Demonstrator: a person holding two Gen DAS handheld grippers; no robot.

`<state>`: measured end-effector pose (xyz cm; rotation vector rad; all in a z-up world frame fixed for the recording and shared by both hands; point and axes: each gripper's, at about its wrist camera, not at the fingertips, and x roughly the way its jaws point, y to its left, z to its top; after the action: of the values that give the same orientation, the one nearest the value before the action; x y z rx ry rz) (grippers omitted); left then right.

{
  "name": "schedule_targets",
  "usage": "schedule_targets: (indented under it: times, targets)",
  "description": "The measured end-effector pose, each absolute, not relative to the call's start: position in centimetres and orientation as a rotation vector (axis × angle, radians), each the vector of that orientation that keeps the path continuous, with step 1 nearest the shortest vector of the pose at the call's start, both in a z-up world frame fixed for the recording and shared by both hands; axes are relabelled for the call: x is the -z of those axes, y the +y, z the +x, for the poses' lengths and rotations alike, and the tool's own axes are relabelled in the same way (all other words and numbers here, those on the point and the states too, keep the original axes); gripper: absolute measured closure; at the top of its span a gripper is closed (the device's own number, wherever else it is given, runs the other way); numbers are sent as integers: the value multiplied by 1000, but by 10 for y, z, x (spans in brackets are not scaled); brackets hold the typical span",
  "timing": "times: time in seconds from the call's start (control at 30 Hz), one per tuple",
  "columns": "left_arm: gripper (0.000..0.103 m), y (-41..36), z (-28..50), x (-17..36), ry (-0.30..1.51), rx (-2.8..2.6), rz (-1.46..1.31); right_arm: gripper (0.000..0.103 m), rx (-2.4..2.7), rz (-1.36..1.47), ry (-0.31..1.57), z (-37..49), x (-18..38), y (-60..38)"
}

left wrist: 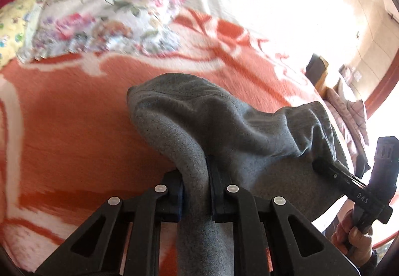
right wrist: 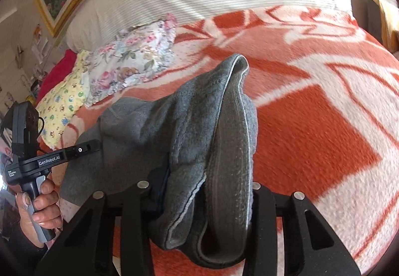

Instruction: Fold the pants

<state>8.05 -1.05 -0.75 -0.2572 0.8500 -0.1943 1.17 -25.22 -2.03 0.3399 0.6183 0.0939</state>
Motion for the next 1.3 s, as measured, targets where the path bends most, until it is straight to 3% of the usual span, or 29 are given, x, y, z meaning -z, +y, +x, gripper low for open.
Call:
schedule_targets:
  times: [0.4, 0.73, 1.0, 1.13, 1.3]
  targets:
    - [89, 83, 126, -16, 781, 34, -242, 63, -232, 338, 567, 114, -6, -195]
    - [88, 142, 169, 11, 845, -65, -246, 62, -264, 313, 667, 208, 14, -160]
    - [68, 152, 152, 46, 874, -70, -216, 22, -163, 264, 770, 219, 53, -174]
    - [61, 153, 144, 53, 867, -72, -200, 16, -158, 258, 769, 218, 59, -182]
    - [60, 154, 131, 48, 856, -88, -181, 14, -152, 264, 771, 213, 56, -187]
